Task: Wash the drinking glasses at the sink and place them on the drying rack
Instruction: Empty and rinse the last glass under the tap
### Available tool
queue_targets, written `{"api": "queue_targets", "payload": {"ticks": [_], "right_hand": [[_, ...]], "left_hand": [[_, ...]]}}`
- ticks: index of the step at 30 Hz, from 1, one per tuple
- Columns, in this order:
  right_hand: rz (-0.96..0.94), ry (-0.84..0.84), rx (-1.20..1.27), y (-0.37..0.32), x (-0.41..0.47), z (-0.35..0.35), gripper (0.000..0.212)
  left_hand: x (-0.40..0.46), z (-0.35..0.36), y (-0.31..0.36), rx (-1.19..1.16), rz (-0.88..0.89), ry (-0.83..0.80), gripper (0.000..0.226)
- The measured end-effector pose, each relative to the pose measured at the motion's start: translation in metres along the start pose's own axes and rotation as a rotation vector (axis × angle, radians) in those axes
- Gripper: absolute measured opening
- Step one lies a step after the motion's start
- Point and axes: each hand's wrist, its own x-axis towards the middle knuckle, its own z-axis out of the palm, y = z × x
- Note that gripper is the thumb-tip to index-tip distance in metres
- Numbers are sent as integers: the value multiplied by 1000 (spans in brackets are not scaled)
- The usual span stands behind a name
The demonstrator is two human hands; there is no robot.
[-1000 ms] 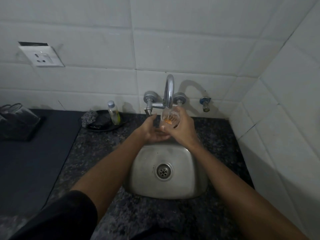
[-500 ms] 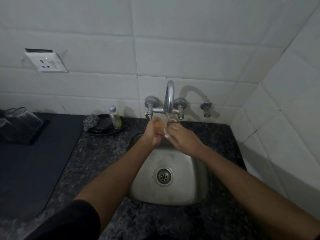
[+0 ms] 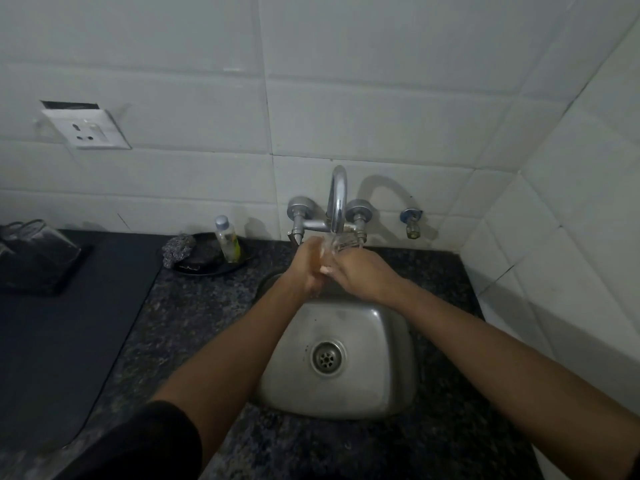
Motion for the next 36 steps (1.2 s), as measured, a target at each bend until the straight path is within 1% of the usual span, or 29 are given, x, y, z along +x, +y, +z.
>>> {"api": "queue_targets", "payload": {"ticks": [2, 3, 4, 6, 7, 8, 9, 10, 12, 13, 14, 16, 17, 18, 19, 21, 22, 23, 24, 25, 27, 28, 29, 31, 32, 33, 34, 35, 36], "right_hand": [[-187, 24, -181, 13, 2, 2, 32], [-243, 50, -224, 21, 0, 6, 34], [-202, 67, -172, 23, -2, 9, 31], [-25, 83, 34, 11, -4, 9, 21], [34, 57, 150, 4, -2, 10, 24], [56, 32, 215, 0, 2, 11, 27], [49, 12, 189, -2, 5, 10, 27], [27, -4, 93, -3, 6, 6, 26], [-106, 5, -162, 8, 7, 8, 26], [-149, 31, -232, 17, 6, 9, 28], [-114, 19, -183, 19, 5, 11, 29], [6, -4, 77, 6, 4, 9, 24], [80, -7, 244, -1, 7, 9, 25], [137, -6, 341, -5, 11, 9, 29], [158, -28, 332, -7, 15, 7, 32], [49, -70, 32, -7, 17, -3, 32], [-81, -43, -120, -4, 16, -5, 29], [-199, 3, -215, 5, 16, -6, 26], [-230, 17, -214, 9, 14, -4, 25], [-182, 4, -143, 8, 13, -1, 25], [10, 36, 210, -2, 13, 4, 27], [91, 50, 357, -4, 16, 8, 28], [142, 44, 397, -4, 21, 10, 29], [53, -26, 152, -2, 19, 4, 30], [-58, -37, -4, 0, 18, 3, 27], [-199, 0, -124, 5, 18, 2, 23], [-276, 44, -175, 10, 15, 3, 23], [-247, 49, -147, 10, 14, 7, 23], [-156, 29, -71, 7, 12, 9, 24]], "left_hand": [[1, -4, 6, 72, -67, 0, 38], [2, -5, 8, 70, -73, 8, 39], [4, -6, 9, 38, -36, 31, 36], [8, -5, 5, -42, 65, 98, 30], [10, -5, 2, -60, 107, 117, 31], [9, -5, 0, -75, 104, 115, 32], [8, -4, -2, -67, 79, 111, 34], [6, -5, -2, -52, 31, 110, 35], [6, -11, 3, 0, -39, 82, 38], [4, -11, 5, -3, -39, 61, 37], [4, -11, 6, -18, -13, 70, 35], [2, -7, 7, -66, 79, 141, 39], [4, -8, 3, -87, 101, 167, 47], [4, -8, 1, -104, 96, 169, 56], [4, -9, -1, -105, 81, 136, 61], [1, -10, 2, -33, 38, 63, 51], [-1, -11, 5, -3, -1, 52, 45], [1, -12, 9, 9, -31, 35, 44], [2, -14, 11, 5, -32, 47, 47], [3, -15, 13, 1, 5, 62, 52], [3, -14, 13, -57, 65, 119, 63], [3, -14, 11, -49, 39, 141, 65], [4, -15, 8, -54, 14, 134, 65], [-2, -15, 9, 13, -44, 104, 58], [-3, -13, 10, 49, -74, 87, 48], [-3, -15, 11, 56, -106, 68, 39], [-4, -14, 12, 58, -117, 65, 35], [-4, -12, 13, 33, -94, 73, 39], [-3, -9, 13, -8, -41, 84, 48]]}}
